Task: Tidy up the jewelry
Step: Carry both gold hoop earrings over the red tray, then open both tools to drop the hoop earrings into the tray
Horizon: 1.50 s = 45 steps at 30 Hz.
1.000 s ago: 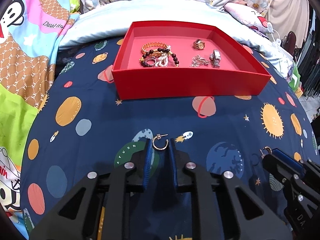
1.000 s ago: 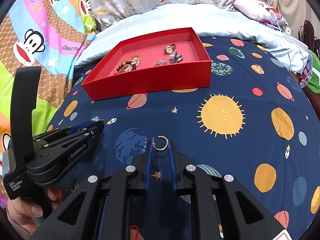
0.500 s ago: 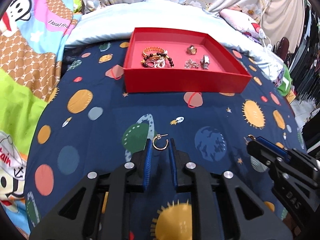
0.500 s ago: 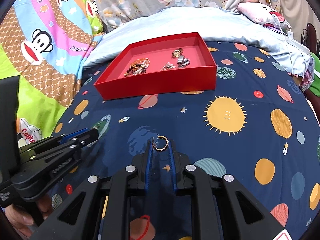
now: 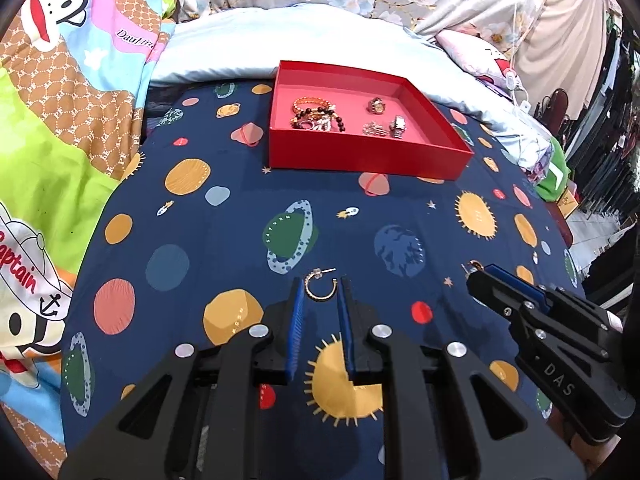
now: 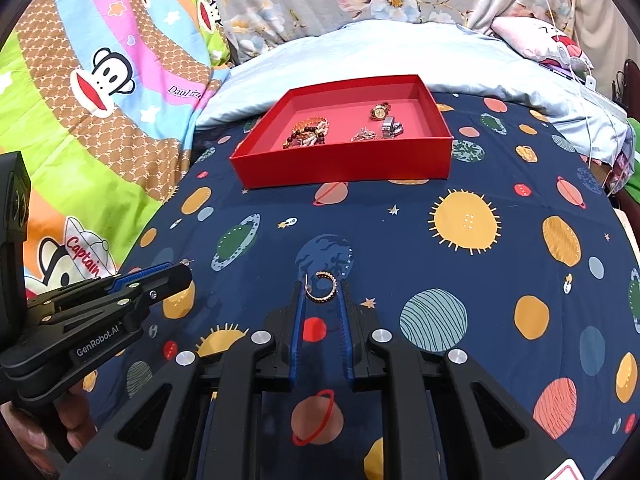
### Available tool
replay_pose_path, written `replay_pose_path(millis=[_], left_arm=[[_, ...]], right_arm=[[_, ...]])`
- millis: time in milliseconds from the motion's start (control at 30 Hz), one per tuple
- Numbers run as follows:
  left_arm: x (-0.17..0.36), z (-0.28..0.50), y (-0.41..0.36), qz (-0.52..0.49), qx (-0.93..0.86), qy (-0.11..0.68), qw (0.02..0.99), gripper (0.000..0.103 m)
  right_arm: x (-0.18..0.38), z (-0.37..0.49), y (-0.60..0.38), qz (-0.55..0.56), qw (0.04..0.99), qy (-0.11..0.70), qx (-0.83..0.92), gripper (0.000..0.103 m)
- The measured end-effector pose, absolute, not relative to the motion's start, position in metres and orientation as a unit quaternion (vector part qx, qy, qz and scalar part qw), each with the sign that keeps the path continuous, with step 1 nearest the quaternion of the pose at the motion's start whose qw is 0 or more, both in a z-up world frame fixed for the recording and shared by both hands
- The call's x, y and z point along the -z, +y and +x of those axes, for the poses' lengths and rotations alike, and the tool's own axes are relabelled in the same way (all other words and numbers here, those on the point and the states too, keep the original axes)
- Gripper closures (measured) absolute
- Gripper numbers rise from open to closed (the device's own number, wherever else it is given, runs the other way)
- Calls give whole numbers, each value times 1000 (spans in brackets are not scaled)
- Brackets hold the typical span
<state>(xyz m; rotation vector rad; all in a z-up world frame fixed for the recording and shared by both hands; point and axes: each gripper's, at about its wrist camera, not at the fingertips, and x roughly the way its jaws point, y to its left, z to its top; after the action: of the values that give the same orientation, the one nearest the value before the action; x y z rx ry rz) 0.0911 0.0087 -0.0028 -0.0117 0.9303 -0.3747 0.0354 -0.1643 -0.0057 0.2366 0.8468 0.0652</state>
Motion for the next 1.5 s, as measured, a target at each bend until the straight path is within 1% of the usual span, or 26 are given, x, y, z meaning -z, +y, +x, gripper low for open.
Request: replay_pose_path(millis=[267, 500, 733, 933, 1233, 1500], left_arm=[[-21, 88, 6, -15, 188, 424, 886, 87], [-45, 107, -6, -14, 194, 394, 898, 87], [-70, 152, -31, 3, 193, 355, 915, 87], [-88, 200, -57, 15, 189, 327, 926, 87], [-69, 282, -87, 23, 171, 347, 922, 87], [-43, 323, -103, 38, 154, 365, 917, 87]], right_arm=[[-16, 31, -167, 112, 915, 387, -31, 89], [-41, 50, -175, 103, 927, 358, -36, 89], [-62, 96, -194, 93, 938, 332, -34, 89], [-74, 154, -217, 110, 939, 322, -42, 89], [-71, 231, -237, 97, 941, 323, -29, 89], [-48, 274, -245, 97, 935, 341, -22, 88]])
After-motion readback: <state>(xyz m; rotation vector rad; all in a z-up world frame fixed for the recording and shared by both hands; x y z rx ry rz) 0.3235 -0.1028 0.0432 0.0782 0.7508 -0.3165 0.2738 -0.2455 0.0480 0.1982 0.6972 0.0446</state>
